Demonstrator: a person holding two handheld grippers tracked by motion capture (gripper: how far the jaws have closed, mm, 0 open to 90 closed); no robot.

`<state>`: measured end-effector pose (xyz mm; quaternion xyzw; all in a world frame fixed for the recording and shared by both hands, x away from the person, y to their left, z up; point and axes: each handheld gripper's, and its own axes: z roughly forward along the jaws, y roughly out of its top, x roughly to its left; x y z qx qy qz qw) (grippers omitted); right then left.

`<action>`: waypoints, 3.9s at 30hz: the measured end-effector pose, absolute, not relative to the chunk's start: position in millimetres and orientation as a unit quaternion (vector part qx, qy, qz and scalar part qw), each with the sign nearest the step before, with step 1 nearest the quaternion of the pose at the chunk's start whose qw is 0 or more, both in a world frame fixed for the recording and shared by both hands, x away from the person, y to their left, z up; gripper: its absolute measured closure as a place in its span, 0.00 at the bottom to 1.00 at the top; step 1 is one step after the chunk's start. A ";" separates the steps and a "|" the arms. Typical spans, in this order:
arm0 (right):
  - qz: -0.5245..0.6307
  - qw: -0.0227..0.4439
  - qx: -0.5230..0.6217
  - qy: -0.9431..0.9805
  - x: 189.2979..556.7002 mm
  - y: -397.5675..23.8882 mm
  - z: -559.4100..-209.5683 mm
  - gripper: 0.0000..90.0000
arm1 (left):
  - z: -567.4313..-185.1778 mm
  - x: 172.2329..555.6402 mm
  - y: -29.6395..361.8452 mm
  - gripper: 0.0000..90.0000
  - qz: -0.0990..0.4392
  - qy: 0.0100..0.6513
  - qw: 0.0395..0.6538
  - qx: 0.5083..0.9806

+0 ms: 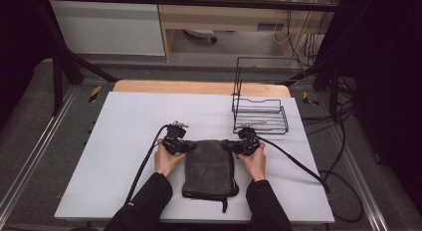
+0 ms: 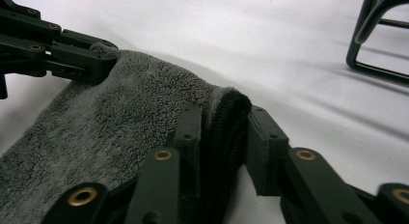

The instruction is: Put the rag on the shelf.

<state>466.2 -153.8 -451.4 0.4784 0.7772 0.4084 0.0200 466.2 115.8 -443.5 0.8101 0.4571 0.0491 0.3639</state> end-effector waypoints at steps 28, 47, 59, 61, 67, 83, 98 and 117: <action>0.508 0.058 0.421 0.749 420.9 -170.1 -395.4 0.89 | -383.4 424.1 138.4 0.89 0.069 0.395 0.478 0.781; 0.547 0.115 0.378 0.738 388.3 -176.6 -350.4 0.89 | -341.8 396.0 138.3 0.89 0.100 0.354 0.525 0.767; 0.565 0.153 0.361 0.726 374.1 -186.7 -325.0 0.89 | -317.6 389.3 129.1 0.89 0.117 0.332 0.547 0.759; 0.569 0.156 0.360 0.723 372.6 -188.8 -321.3 0.89 | -313.3 389.1 127.2 0.89 0.118 0.329 0.552 0.757; 0.576 0.177 0.356 0.714 369.4 -196.0 -309.5 0.89 | -300.3 389.0 118.7 0.89 0.127 0.320 0.564 0.750; 0.599 0.238 0.362 0.673 358.3 -219.1 -287.6 0.89 | -281.6 393.3 88.9 0.89 0.146 0.306 0.607 0.719; 0.613 0.293 0.377 0.630 357.5 -238.1 -263.6 0.90 | -260.4 407.3 57.5 0.89 0.152 0.302 0.641 0.689; 0.623 0.350 0.381 0.587 368.5 -255.9 -224.0 0.90 | -222.6 424.9 28.3 0.89 0.170 0.288 0.673 0.660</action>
